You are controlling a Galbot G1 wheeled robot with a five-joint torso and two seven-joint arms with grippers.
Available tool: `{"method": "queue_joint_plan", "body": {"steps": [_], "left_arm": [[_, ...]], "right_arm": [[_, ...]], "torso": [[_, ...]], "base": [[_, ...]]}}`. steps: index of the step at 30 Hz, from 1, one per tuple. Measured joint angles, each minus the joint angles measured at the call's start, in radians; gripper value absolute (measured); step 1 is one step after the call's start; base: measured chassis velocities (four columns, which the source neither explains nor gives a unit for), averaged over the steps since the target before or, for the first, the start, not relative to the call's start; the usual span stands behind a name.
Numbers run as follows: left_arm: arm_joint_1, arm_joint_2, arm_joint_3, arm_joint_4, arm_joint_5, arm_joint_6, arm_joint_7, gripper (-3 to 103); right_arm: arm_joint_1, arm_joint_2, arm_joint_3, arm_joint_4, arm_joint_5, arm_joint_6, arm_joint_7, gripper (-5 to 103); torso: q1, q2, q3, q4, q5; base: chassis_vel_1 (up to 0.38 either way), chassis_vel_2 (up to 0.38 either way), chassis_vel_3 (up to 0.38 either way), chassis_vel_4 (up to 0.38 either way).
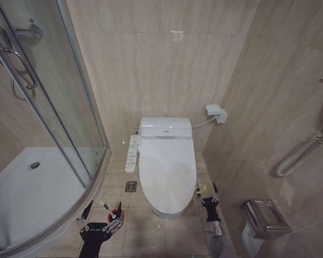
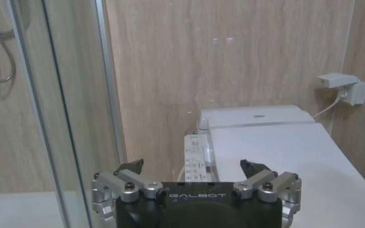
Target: Open the toilet lid, clean the toilet bowl with a toilet brush, close the toilet lid, and flush.
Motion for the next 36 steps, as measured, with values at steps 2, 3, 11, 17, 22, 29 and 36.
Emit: {"method": "queue_joint_plan", "body": {"steps": [2, 3, 11, 17, 22, 29, 36], "left_arm": [[0.000, 0.000, 0.000, 0.000, 0.000, 0.000, 0.000, 99], [0.000, 0.000, 0.000, 0.000, 0.000, 0.000, 0.000, 99], [0.000, 0.000, 0.000, 0.000, 0.000, 0.000, 0.000, 99], [0.000, 0.000, 0.000, 0.000, 0.000, 0.000, 0.000, 99], [0.000, 0.000, 0.000, 0.000, 0.000, 0.000, 0.000, 99], [0.000, 0.000, 0.000, 0.000, 0.000, 0.000, 0.000, 99], [0.000, 0.000, 0.000, 0.000, 0.000, 0.000, 0.000, 99]], "right_arm": [[-0.003, 0.000, 0.000, 0.001, -0.002, 0.000, 0.000, 96], [-0.003, 0.000, 0.000, 0.001, -0.002, 0.000, 0.000, 96], [-0.018, 0.001, 0.000, 0.008, -0.009, 0.000, 0.007, 96], [-0.034, 0.002, 0.000, 0.026, -0.009, 0.000, 0.017, 96], [-0.037, 0.004, 0.000, 0.023, -0.019, 0.000, 0.029, 96], [-0.038, 0.005, -0.001, 0.023, -0.037, 0.000, 0.048, 96], [-0.060, 0.005, 0.000, 0.061, -0.029, 0.000, 0.054, 96]], "torso": [[0.000, 0.000, 0.000, 0.0000, 0.0000], [0.000, 0.000, 0.000, 0.0000, 0.0000], [0.000, 0.000, 0.000, 0.0000, 0.0000], [0.000, 0.000, 0.000, 0.0000, 0.0000], [0.000, 0.000, 0.000, -0.0001, 0.0000], [0.000, 0.000, 0.000, -0.0001, 0.0000], [0.000, 0.000, 0.000, -0.0001, 0.0000]], "base": [[0.000, 0.000, 0.000, 0.000], [0.000, 0.000, 0.000, 0.000], [0.000, 0.000, 0.000, 0.000], [0.000, 0.000, 0.000, 0.000], [0.000, 0.000, 0.000, 0.000], [0.000, 0.000, 0.000, 0.000], [0.000, 0.000, 0.000, 0.000]]}}
